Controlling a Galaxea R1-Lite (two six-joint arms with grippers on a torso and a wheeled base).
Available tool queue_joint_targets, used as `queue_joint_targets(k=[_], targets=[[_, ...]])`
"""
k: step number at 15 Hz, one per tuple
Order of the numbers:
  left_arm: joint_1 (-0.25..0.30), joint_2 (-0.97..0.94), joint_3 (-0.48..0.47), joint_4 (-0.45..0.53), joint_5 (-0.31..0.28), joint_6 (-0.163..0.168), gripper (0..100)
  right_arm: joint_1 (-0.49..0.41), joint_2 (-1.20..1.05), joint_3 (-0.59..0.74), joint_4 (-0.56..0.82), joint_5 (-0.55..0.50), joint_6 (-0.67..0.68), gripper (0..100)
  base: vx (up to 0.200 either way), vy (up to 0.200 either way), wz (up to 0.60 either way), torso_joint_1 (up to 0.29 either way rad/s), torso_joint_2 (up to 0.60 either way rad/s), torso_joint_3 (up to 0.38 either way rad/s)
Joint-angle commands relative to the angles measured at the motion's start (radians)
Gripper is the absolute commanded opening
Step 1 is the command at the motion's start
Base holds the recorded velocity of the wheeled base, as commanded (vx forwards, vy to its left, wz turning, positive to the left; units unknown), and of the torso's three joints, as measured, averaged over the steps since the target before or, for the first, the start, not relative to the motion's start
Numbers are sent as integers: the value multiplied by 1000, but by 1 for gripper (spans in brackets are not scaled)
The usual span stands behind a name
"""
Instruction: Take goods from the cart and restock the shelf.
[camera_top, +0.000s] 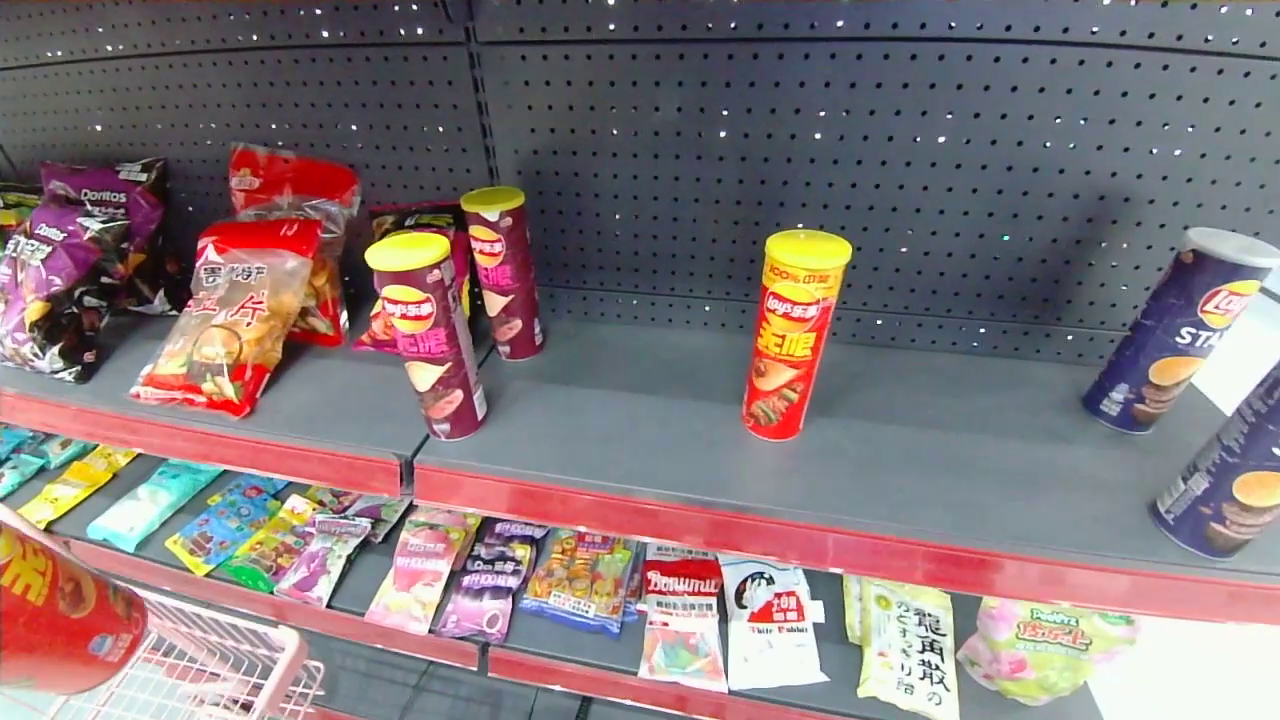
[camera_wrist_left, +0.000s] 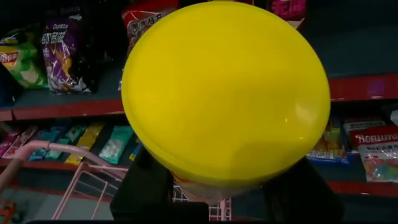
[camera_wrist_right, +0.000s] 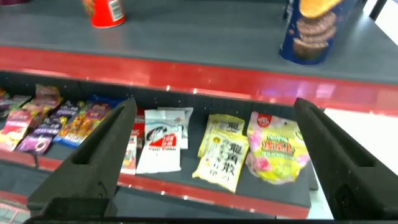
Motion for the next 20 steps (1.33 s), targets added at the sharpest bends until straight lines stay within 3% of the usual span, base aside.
queue_joint_targets(k=[1,4,5,6,7,9,10,13,14,18,20], targets=[[0,-2,-1,0,-2,13,0,1,0,0,-2,0,0,100,200,0,0,12,7,2],[-10,-25,-4,0,-45,25,0,1,0,0,-2,0,-2,100,0,0,0,0,0,0],[-13,-59,2,17,-115,20,0,-1,0,0,0,3,-8,100,0,0,0,0,0,0],[-11,-77,5,51,-129,13,0,-1,0,0,0,3,-8,100,0,0,0,0,0,0],[-13,-95,5,77,-135,-14,0,1,0,0,0,3,-2,100,0,0,0,0,0,0],[-14,-106,-1,88,-152,-107,0,1,0,0,-3,11,1,100,0,0,0,0,0,0],[-14,-106,-16,88,-197,-196,0,12,41,-121,-14,87,31,100,0,0,0,0,0,0],[-14,-100,-13,117,-214,-207,0,47,254,-367,14,216,58,100,0,0,0,0,0,0],[-13,-95,-13,138,-206,-205,0,58,408,-442,6,267,0,100,0,0,0,0,0,0],[-16,-77,-13,153,-261,-227,0,70,701,-588,-20,268,-26,100,0,0,0,0,0,0],[-14,-80,-13,153,-266,-228,0,150,905,-629,-132,268,-34,100,0,0,0,0,0,0]])
